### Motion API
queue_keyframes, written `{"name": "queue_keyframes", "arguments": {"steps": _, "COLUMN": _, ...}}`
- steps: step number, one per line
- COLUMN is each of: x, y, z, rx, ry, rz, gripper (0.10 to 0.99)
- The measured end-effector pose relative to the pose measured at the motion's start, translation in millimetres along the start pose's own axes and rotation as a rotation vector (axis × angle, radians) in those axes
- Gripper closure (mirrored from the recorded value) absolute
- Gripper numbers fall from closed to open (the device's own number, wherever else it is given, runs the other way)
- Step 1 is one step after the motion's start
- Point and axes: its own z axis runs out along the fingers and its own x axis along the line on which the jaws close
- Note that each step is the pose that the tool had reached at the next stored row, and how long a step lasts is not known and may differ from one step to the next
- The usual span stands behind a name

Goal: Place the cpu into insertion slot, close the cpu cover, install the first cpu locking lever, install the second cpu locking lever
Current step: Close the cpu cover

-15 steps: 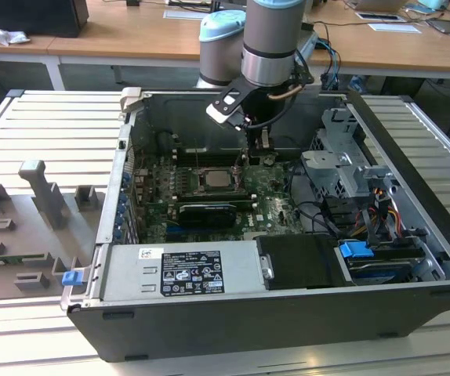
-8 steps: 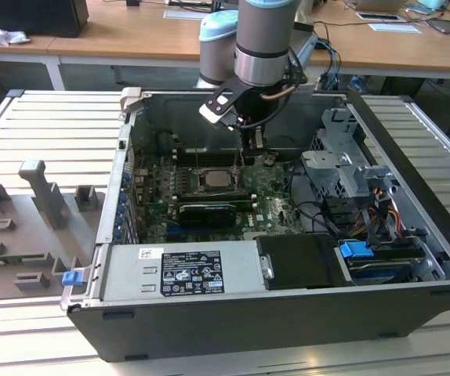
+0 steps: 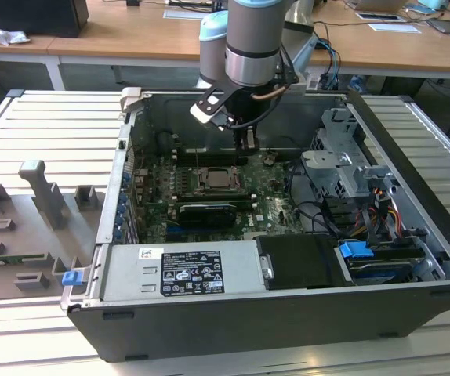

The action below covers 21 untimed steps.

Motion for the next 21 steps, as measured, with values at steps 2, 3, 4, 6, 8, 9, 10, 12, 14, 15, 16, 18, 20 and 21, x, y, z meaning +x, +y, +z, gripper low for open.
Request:
{"name": "queue_keyframes", "arguments": {"steps": 2, "x": 0.1, "y": -3.5, "z": 0.0, "rx": 0.000, "ry": 0.0001, "rz": 0.000, "gripper": 0.980}}
{"name": "queue_keyframes", "arguments": {"steps": 3, "x": 0.2, "y": -5.0, "z": 0.0, "rx": 0.000, "ry": 0.0001, "rz": 0.000, "gripper": 0.980}}
{"name": "queue_keyframes", "arguments": {"steps": 4, "x": 0.3, "y": -7.2, "z": 0.1, "rx": 0.000, "ry": 0.0001, "rz": 0.000, "gripper": 0.980}}
{"name": "queue_keyframes", "arguments": {"steps": 6, "x": 0.4, "y": -9.7, "z": 0.6, "rx": 0.000, "ry": 0.0005, "rz": 0.000, "gripper": 0.980}}
{"name": "queue_keyframes", "arguments": {"steps": 8, "x": 0.4, "y": -12.0, "z": 2.0, "rx": 0.000, "ry": 0.0001, "rz": 0.000, "gripper": 0.980}}
{"name": "queue_keyframes", "arguments": {"steps": 9, "x": 0.4, "y": -12.9, "z": 3.3, "rx": 0.000, "ry": 0.0001, "rz": 0.000, "gripper": 0.980}}
{"name": "queue_keyframes", "arguments": {"steps": 10, "x": 0.4, "y": -13.7, "z": 4.2, "rx": 0.000, "ry": 0.0001, "rz": 0.000, "gripper": 0.980}}
{"name": "queue_keyframes", "arguments": {"steps": 12, "x": 0.3, "y": -14.5, "z": 5.5, "rx": 0.000, "ry": 0.0001, "rz": 0.000, "gripper": 0.980}}
{"name": "queue_keyframes", "arguments": {"steps": 14, "x": 0.4, "y": -15.6, "z": 5.7, "rx": 0.000, "ry": 0.0000, "rz": 0.000, "gripper": 0.980}}
{"name": "queue_keyframes", "arguments": {"steps": 15, "x": 0.4, "y": -16.4, "z": 5.7, "rx": 0.000, "ry": 0.0001, "rz": 0.000, "gripper": 0.980}}
{"name": "queue_keyframes", "arguments": {"steps": 16, "x": 0.5, "y": -17.1, "z": 5.7, "rx": 0.000, "ry": 0.0002, "rz": 0.000, "gripper": 0.980}}
{"name": "queue_keyframes", "arguments": {"steps": 18, "x": 0.5, "y": -18.7, "z": 5.8, "rx": 0.000, "ry": 0.0003, "rz": 0.000, "gripper": 0.980}}
{"name": "queue_keyframes", "arguments": {"steps": 20, "x": 0.6, "y": -20.2, "z": 5.8, "rx": 0.000, "ry": 0.0001, "rz": 0.000, "gripper": 0.980}}
{"name": "queue_keyframes", "arguments": {"steps": 21, "x": 0.6, "y": -20.9, "z": 5.8, "rx": 0.000, "ry": 0.0001, "rz": 0.000, "gripper": 0.980}}
